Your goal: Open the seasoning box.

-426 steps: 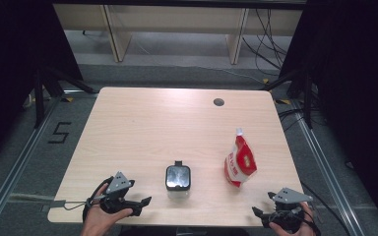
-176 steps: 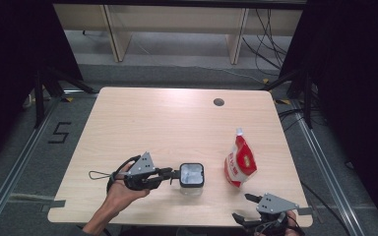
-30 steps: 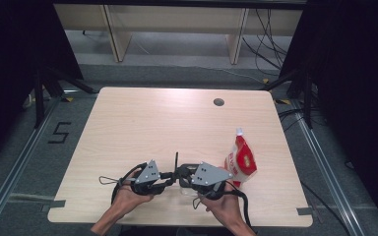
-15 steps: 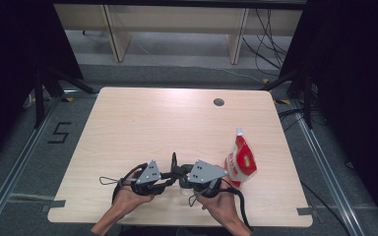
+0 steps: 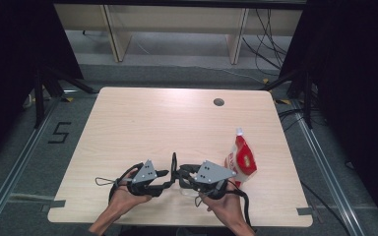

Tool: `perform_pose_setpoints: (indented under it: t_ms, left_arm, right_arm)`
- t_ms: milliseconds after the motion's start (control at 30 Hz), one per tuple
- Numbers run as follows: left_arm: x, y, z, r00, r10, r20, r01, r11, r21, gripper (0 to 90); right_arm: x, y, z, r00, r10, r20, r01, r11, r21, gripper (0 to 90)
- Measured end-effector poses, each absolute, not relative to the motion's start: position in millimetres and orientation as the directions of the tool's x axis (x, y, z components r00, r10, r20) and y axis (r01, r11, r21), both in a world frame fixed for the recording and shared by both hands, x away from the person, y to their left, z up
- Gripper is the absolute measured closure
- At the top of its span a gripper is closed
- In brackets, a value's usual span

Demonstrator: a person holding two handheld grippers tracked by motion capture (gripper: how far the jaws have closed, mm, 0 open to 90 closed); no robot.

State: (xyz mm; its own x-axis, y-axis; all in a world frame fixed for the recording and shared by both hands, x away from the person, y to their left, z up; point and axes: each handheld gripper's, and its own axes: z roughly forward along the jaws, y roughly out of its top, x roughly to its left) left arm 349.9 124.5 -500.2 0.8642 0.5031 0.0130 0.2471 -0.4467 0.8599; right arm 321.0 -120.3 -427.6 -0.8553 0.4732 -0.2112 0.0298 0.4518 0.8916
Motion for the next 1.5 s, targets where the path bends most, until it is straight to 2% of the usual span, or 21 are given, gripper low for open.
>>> perform_pose_setpoints:
  t_ms: [67, 267, 467, 533, 567, 667, 867, 933, 1133, 1400, 1500]
  left_arm:
    - [348.4, 128.7, -499.0, 0.864, 0.502, 0.03, 0.24, -0.464, 0.853, 51.6]
    - [337.7, 134.7, -497.7, 0.841, 0.54, -0.032, 0.311, -0.434, 0.846, 35.6]
    - [328.1, 142.7, -494.9, 0.816, 0.575, -0.064, 0.347, -0.397, 0.85, 29.4]
    - [326.8, 145.8, -494.3, 0.817, 0.574, -0.049, 0.344, -0.418, 0.841, 27.6]
    - [324.1, 146.2, -495.0, 0.805, 0.588, -0.081, 0.374, -0.397, 0.838, 26.9]
    - [322.3, 148.0, -496.3, 0.797, 0.597, -0.093, 0.388, -0.387, 0.837, 24.2]
    - [316.3, 152.9, -497.8, 0.773, 0.622, -0.126, 0.425, -0.359, 0.831, 22.3]
    - [317.0, 156.8, -497.8, 0.785, 0.613, -0.089, 0.405, -0.399, 0.823, 21.5]
    - [312.1, 155.6, -500.2, 0.764, 0.631, -0.134, 0.439, -0.357, 0.824, 20.8]
    - [310.0, 155.5, -501.2, 0.758, 0.639, -0.128, 0.447, -0.366, 0.816, 20.7]
    - [310.8, 157.2, -500.9, 0.773, 0.626, -0.099, 0.424, -0.394, 0.815, 20.7]
  right_arm:
    - [319.6, -126.3, -428.5, -0.849, 0.49, -0.197, 0.044, 0.437, 0.898, 75.9]
    - [311.7, -144.6, -436.1, -0.841, 0.511, -0.178, 0.073, 0.433, 0.899, 64.5]
    - [300.3, -161.6, -440.2, -0.832, 0.535, -0.149, 0.109, 0.42, 0.901, 59.0]
    - [295.3, -168.3, -441.2, -0.832, 0.539, -0.131, 0.131, 0.421, 0.898, 57.4]
    - [294.3, -169.9, -442.0, -0.833, 0.537, -0.135, 0.126, 0.422, 0.898, 56.9]
    - [290.7, -174.4, -444.2, -0.83, 0.544, -0.123, 0.139, 0.415, 0.899, 55.8]
    - [284.1, -189.2, -452.6, -0.817, 0.569, -0.092, 0.184, 0.41, 0.893, 51.5]
    - [282.5, -192.3, -452.9, -0.815, 0.571, -0.097, 0.185, 0.416, 0.89, 50.9]
    - [276.5, -198.2, -456.9, -0.815, 0.574, -0.079, 0.206, 0.413, 0.887, 48.6]
    - [267.4, -211.9, -459.6, -0.815, 0.577, -0.052, 0.227, 0.401, 0.887, 45.6]
    - [264.3, -218.9, -461.5, -0.809, 0.588, -0.029, 0.249, 0.386, 0.888, 45.2]
